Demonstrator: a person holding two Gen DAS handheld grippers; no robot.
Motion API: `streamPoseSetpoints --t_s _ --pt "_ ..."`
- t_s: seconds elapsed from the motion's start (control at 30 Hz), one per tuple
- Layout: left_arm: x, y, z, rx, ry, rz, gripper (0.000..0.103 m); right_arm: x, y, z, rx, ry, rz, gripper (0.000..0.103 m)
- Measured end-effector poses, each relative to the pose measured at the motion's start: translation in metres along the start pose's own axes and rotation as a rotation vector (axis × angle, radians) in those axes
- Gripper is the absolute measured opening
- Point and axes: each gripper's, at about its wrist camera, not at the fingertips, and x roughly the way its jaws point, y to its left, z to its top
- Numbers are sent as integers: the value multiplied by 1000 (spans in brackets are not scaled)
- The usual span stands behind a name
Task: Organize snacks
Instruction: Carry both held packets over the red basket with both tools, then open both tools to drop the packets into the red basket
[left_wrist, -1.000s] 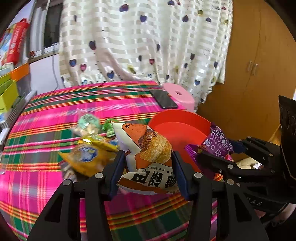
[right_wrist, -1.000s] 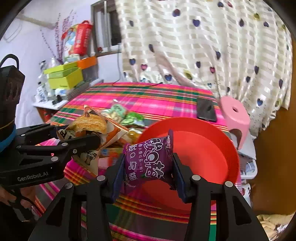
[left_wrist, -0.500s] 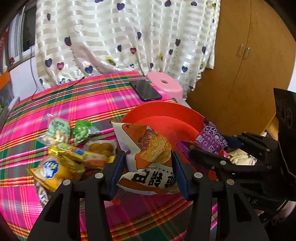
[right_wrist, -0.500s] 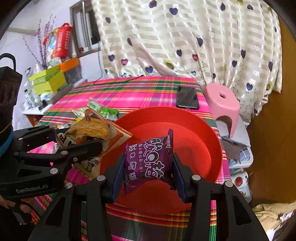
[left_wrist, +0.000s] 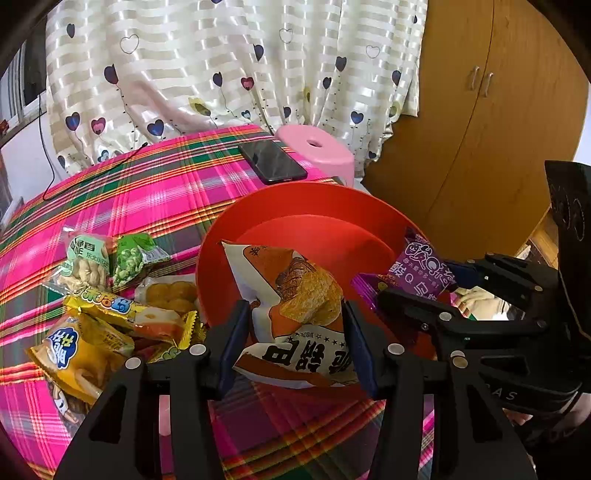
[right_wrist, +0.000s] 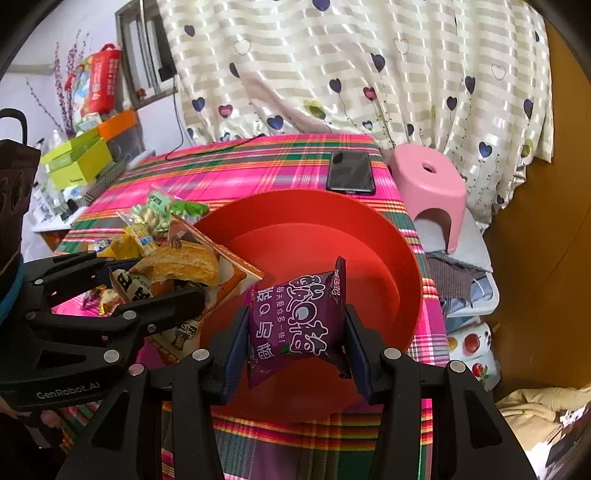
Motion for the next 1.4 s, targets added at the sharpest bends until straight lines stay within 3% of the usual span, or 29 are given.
streamPoseSetpoints --t_s 0.37,0.9,1.4 --pt "5 1 -1 1 25 -13 53 1 -2 -1 6 16 -27 51" --pt "-27 13 -10 -32 -55 25 53 -21 20 4 -32 -30 -27 54" --pt "-55 50 -27 -116 -97 94 53 -21 63 11 -103 -43 15 54"
